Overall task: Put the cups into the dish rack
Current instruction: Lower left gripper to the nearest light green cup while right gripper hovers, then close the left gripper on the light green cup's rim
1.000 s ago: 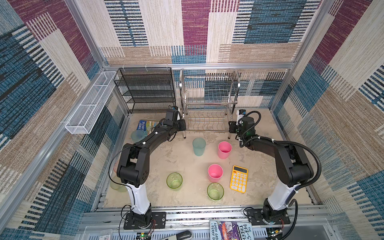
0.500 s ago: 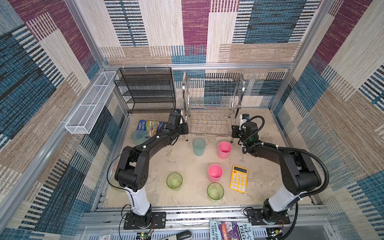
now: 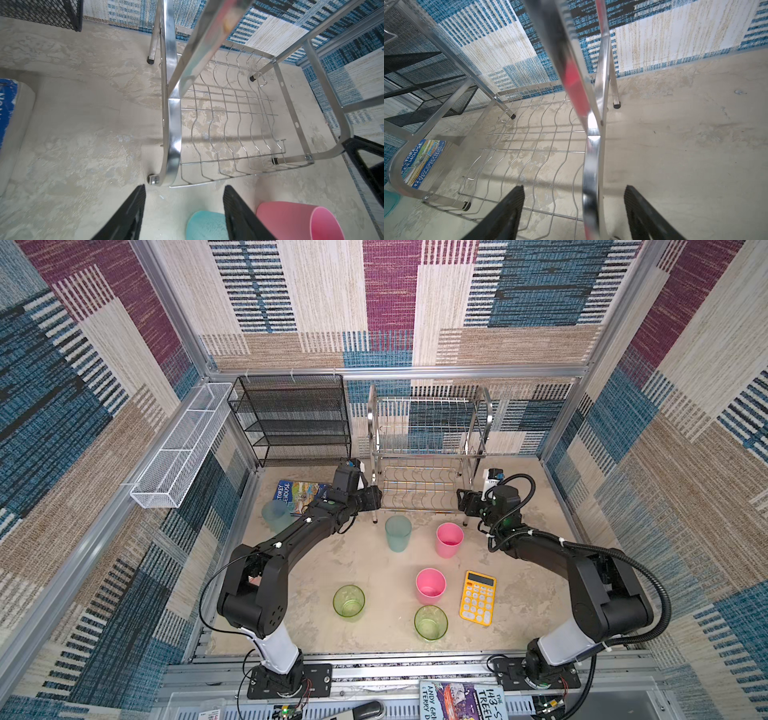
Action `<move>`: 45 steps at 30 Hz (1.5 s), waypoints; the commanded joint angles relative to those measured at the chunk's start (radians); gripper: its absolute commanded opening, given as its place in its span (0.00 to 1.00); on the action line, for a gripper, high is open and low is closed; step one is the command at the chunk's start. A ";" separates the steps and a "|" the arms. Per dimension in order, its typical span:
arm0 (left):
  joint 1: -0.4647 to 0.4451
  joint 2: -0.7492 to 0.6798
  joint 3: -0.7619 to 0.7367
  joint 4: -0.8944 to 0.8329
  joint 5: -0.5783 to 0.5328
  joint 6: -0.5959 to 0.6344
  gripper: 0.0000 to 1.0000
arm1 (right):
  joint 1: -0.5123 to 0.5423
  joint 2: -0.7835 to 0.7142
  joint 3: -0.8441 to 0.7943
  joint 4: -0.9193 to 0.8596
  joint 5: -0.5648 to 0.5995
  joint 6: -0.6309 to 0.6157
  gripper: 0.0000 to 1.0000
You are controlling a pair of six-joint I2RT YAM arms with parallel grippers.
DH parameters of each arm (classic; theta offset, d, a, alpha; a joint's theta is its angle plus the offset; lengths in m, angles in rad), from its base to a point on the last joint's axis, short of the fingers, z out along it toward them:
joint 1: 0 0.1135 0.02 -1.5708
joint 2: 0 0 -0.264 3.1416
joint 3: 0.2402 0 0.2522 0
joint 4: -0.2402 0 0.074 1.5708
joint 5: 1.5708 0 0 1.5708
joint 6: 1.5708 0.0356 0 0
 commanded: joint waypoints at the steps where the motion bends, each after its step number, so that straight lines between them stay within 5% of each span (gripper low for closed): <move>1: 0.001 -0.038 -0.013 -0.077 -0.031 0.016 0.63 | 0.001 -0.034 -0.016 0.009 0.020 0.000 0.81; 11: -0.001 -0.222 -0.140 -0.236 -0.085 -0.064 0.62 | 0.001 -0.204 -0.142 -0.048 0.071 0.036 0.83; 21: -0.028 -0.399 -0.170 -0.575 -0.106 -0.065 0.59 | 0.002 -0.421 -0.268 -0.221 0.055 0.135 0.82; 32: -0.038 -0.640 -0.281 -0.913 -0.131 -0.117 0.58 | 0.004 -0.419 -0.277 -0.266 -0.036 0.092 0.80; 45: -0.099 -0.670 -0.324 -1.003 -0.085 -0.208 0.51 | 0.029 -0.444 -0.200 -0.338 -0.036 0.064 0.79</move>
